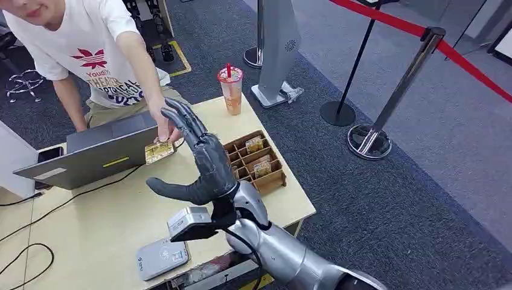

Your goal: Pass the card to the sensor for recognition and then transmit it.

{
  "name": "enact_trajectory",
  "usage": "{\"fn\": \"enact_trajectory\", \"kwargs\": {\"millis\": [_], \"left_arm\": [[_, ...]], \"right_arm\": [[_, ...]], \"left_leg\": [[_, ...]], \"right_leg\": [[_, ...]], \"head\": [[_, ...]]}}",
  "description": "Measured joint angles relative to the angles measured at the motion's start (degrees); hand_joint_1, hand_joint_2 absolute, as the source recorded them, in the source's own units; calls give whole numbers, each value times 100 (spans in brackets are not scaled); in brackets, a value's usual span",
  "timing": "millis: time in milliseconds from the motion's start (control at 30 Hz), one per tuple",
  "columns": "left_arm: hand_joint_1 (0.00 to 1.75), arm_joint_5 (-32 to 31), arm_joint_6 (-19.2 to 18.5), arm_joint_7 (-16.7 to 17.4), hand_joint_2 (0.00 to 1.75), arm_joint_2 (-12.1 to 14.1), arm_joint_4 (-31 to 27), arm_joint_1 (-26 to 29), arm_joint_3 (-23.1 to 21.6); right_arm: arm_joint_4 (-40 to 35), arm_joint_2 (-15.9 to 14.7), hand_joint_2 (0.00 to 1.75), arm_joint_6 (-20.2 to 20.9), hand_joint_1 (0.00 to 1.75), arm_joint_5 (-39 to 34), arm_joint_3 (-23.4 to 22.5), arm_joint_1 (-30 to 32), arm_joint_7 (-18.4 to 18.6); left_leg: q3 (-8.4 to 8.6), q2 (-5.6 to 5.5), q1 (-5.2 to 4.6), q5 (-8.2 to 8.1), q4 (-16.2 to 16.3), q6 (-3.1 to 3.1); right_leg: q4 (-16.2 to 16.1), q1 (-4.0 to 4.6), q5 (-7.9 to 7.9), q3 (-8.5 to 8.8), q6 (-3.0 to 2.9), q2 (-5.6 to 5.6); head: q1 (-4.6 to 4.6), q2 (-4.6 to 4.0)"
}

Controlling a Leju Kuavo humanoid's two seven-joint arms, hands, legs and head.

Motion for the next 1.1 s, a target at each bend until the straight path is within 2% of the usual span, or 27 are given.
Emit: {"fn": "enact_trajectory", "kwargs": {"millis": [200, 733, 1033, 1067, 1100], "left_arm": [[0, -7, 0, -15, 175, 0, 0, 2, 0], [0, -9, 0, -20, 175, 0, 0, 3, 0], [0, 0, 0, -33, 175, 0, 0, 4, 0], [0, 0, 0, -33, 175, 0, 0, 4, 0], [0, 2, 0, -33, 175, 0, 0, 5, 0]], "right_arm": [[664, -20, 175, -535, 0, 485, 262, -468, 133], [1151, -48, 175, -596, 0, 539, 393, -660, 149], [1533, -79, 175, -952, 0, 498, 452, -821, 42], [1593, -81, 175, -970, 3, 493, 454, -846, 28], [1665, -83, 175, -979, 30, 456, 457, -874, -5]], "left_leg": [[0, -1, 0, 2, 0, 2], [-1, -1, 0, 2, 1, 2], [-1, -1, 0, 2, 1, 2], [-1, -1, 0, 2, 1, 2], [-2, -1, 0, 2, 1, 2]], "right_leg": [[0, 0, 1, 0, 1, -1], [0, 0, 1, -1, 1, -2], [0, 0, 2, 0, 2, -2], [0, 0, 2, 0, 2, -2], [0, 0, 2, 0, 2, -1]], "head": [[0, 0], [0, 0], [0, 0], [0, 0], [2, 0]]}}
